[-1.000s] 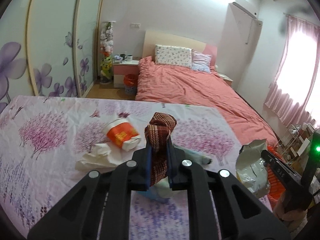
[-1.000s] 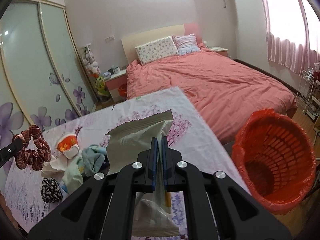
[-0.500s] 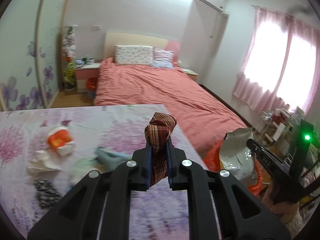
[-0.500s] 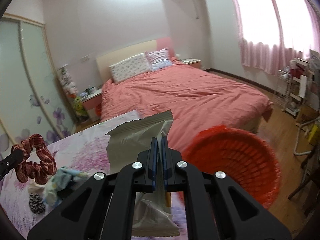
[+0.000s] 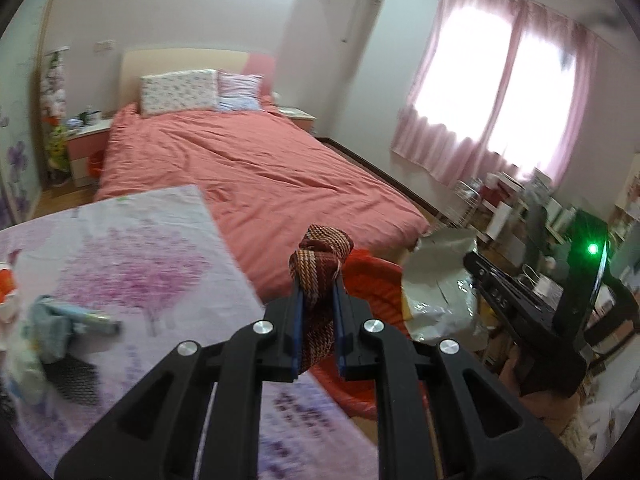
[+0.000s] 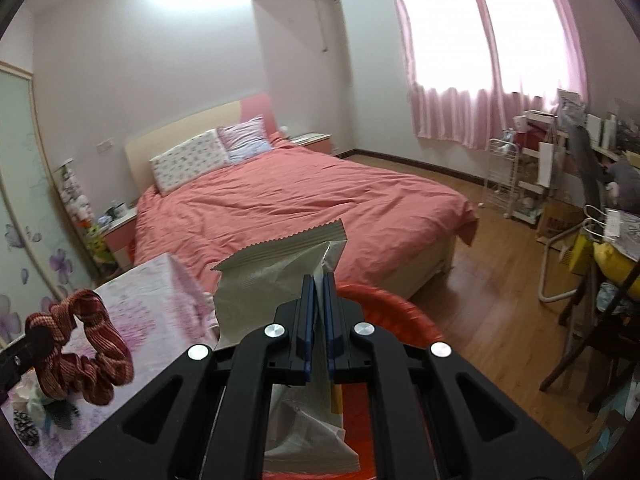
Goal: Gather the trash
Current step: 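Carry the wrapper to the orange basket and open the right gripper, then return both tools to the bed clutter, then grasp the black floral cloth with the left gripper while the right grasps the grey cloth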
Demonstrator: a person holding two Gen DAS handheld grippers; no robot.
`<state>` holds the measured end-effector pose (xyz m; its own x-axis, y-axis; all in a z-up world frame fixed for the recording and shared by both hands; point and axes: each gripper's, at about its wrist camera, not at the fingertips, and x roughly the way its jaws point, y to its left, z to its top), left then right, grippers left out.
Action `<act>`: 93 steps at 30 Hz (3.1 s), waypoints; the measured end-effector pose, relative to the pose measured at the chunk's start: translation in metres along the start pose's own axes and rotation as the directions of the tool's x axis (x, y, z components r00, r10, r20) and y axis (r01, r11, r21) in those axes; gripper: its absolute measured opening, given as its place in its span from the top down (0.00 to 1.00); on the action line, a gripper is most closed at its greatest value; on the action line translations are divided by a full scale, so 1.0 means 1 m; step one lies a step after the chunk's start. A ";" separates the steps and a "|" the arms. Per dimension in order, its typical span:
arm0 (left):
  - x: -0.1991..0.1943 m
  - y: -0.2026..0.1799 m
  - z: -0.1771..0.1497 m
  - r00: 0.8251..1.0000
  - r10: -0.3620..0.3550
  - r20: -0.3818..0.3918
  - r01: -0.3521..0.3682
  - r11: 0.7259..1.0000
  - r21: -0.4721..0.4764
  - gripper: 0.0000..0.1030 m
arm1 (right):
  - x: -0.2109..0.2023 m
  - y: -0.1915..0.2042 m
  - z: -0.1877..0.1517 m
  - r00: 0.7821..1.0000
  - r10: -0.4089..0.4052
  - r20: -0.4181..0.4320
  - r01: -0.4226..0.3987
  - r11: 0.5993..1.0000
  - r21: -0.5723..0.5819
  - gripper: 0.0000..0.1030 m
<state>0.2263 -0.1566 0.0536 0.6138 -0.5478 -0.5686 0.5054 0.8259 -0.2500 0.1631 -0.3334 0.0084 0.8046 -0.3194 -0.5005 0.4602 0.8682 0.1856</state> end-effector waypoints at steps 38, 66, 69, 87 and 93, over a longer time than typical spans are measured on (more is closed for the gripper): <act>0.066 0.018 -0.049 0.977 0.152 -0.147 -0.147 0.988 0.047 0.49 | 0.018 -0.018 -0.010 0.998 0.010 -0.066 -0.014 0.998 -0.062 0.59; -0.154 0.268 -0.132 0.811 0.571 -0.127 -0.583 0.772 -0.251 0.34 | -0.034 0.196 -0.093 0.904 0.339 -0.261 -0.410 0.862 -0.297 0.43; -0.161 0.288 -0.139 0.797 0.586 -0.149 -0.602 0.745 -0.289 0.34 | -0.036 0.220 -0.101 0.874 0.393 -0.287 -0.469 0.836 -0.286 0.43; -0.164 0.326 -0.148 0.810 0.565 -0.159 -0.579 0.729 -0.364 0.34 | -0.008 0.329 -0.130 0.818 0.417 -0.396 -0.554 0.756 -0.348 0.84; -0.156 0.329 -0.150 0.819 0.550 -0.166 -0.569 0.735 -0.369 0.34 | -0.014 0.315 -0.122 0.800 0.465 -0.379 -0.585 0.743 -0.325 0.95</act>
<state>0.2056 0.2204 -0.0579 0.6796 0.0280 -0.7330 -0.2013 0.9680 -0.1496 0.2507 -0.0090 -0.0291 0.7155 0.2916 -0.6349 -0.2511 0.9553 0.1558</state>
